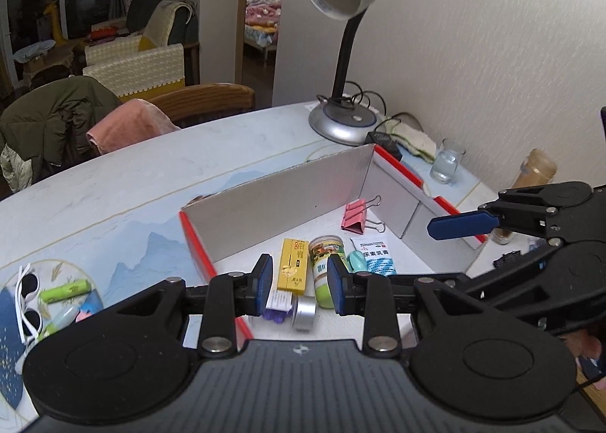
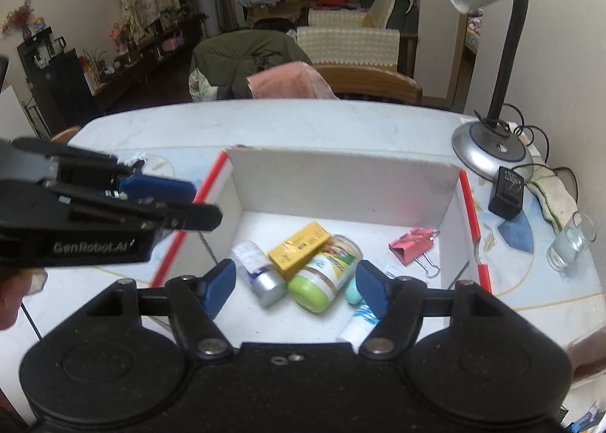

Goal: Organize rigid objects
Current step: 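Withdraw both tools from the box back over the mat, then grasp the white sunglasses with the left tool while the right tool grasps the tape dispenser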

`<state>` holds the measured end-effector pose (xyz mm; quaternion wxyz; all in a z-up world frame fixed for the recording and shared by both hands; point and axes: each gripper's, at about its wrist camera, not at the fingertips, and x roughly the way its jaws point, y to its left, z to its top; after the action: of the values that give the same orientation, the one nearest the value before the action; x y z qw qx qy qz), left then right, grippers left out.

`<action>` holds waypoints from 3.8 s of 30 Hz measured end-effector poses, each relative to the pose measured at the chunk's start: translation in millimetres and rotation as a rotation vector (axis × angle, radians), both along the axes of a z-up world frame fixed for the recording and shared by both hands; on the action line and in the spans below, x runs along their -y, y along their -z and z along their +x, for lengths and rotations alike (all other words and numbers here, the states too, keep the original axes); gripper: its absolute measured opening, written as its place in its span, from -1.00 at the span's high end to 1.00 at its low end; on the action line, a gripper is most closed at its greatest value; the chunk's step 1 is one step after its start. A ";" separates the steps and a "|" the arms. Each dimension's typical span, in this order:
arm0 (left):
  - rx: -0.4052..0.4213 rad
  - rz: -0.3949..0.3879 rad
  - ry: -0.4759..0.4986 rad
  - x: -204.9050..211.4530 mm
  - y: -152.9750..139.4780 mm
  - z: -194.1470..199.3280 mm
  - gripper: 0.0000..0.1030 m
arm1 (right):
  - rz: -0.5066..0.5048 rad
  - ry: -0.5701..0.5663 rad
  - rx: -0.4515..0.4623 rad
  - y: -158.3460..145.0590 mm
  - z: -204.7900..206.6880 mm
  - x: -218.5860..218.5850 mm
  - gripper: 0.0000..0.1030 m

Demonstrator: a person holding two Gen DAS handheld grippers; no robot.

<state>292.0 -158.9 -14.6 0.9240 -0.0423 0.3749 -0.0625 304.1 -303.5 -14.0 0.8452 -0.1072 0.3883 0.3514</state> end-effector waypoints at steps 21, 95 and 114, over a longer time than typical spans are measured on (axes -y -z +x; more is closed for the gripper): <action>0.074 -0.017 -0.025 -91.7 -3.8 -107.4 -0.08 | 0.130 0.023 0.000 -23.1 -92.2 -59.9 -0.54; -0.090 0.140 -0.362 -307.7 151.0 -3.6 -0.93 | -0.218 0.143 -0.107 135.3 -23.1 -280.0 -0.42; -0.079 0.039 -0.371 -325.9 150.4 6.6 0.36 | -0.189 0.138 -0.123 136.0 -19.5 -277.5 -0.06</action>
<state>298.5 167.0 -165.0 0.9048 -0.0951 0.3980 0.1182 284.6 -26.0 -150.0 0.8280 -0.1377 0.4772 0.2603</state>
